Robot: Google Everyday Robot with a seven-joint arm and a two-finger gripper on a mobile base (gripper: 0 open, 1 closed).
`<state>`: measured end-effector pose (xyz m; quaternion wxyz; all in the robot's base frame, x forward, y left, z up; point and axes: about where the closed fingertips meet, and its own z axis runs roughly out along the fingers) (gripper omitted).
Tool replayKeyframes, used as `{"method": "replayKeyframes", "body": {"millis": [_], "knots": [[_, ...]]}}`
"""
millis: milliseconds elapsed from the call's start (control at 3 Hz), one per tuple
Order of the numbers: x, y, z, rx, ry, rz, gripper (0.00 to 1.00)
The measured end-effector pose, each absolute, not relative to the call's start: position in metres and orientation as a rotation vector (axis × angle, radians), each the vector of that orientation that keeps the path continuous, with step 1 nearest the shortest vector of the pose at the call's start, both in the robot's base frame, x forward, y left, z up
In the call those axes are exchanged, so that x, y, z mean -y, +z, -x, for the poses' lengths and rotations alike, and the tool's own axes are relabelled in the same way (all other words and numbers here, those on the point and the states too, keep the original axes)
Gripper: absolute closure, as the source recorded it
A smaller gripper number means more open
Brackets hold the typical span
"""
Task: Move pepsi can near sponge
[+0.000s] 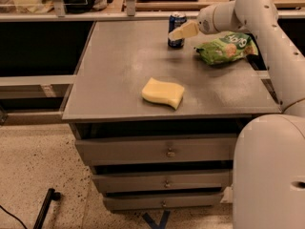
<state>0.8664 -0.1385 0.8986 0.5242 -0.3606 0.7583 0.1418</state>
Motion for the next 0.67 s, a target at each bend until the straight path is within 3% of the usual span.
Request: {"method": "replayKeyframes", "body": {"millis": [333,667], "knots": [[0.1268,0.8963,-0.8743,-1.792,0.364,0.86,0.0],[0.1171,0.8941,-0.8821,-1.786,0.359,0.863,0.18]]}}
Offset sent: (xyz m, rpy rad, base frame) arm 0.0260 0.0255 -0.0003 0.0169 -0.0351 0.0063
